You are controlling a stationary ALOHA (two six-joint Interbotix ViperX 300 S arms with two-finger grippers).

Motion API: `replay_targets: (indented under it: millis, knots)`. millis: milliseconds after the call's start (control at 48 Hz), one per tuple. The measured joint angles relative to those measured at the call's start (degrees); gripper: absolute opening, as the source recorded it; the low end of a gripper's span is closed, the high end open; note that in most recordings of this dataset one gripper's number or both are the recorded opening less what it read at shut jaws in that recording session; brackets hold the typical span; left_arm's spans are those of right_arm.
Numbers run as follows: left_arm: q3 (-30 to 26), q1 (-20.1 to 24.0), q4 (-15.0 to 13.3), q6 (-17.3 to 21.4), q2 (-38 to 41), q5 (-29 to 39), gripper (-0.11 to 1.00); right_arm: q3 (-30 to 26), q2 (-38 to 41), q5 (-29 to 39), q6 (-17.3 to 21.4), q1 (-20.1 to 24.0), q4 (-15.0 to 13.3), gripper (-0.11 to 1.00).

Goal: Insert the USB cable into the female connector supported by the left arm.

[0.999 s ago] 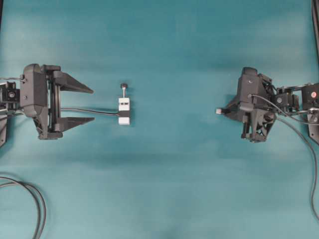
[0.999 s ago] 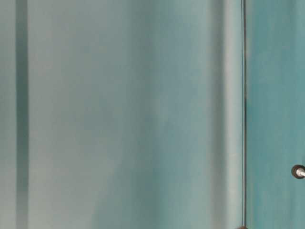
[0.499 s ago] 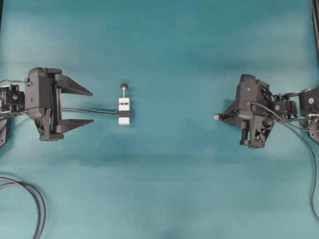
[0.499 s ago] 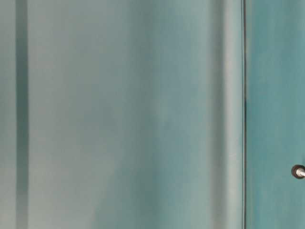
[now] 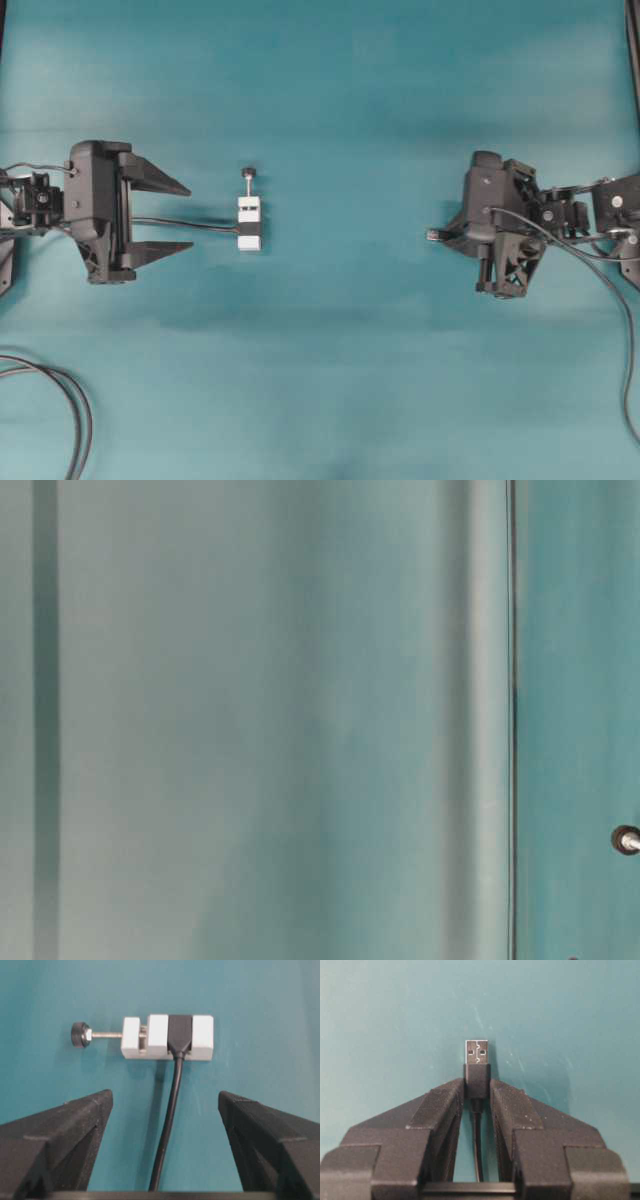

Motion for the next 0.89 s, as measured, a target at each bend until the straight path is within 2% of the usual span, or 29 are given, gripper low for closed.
replay_targets:
  millis: [166, 291, 520, 895]
  knots:
    - [-0.09, 0.0, 0.0, -0.88, 1.85, -3.16, 0.92, -5.89, 0.88, 7.03, -2.99, 0.88, -0.09, 0.21]
    - [-0.18, 0.0, 0.0, -1.14, 3.69, -5.19, 0.92, -8.26, 0.97, 9.58, -5.54, 0.0, -1.41, 0.21]
    - [-0.7, 0.09, 0.0, -1.14, 4.83, -7.12, 0.92, -9.49, 0.97, 8.44, -5.54, -2.81, -2.2, 0.21]
    - [-1.05, 0.0, 0.09, -1.14, 5.27, -7.12, 0.92, -11.51, 1.67, 6.42, -5.63, -3.96, -2.46, 0.21]
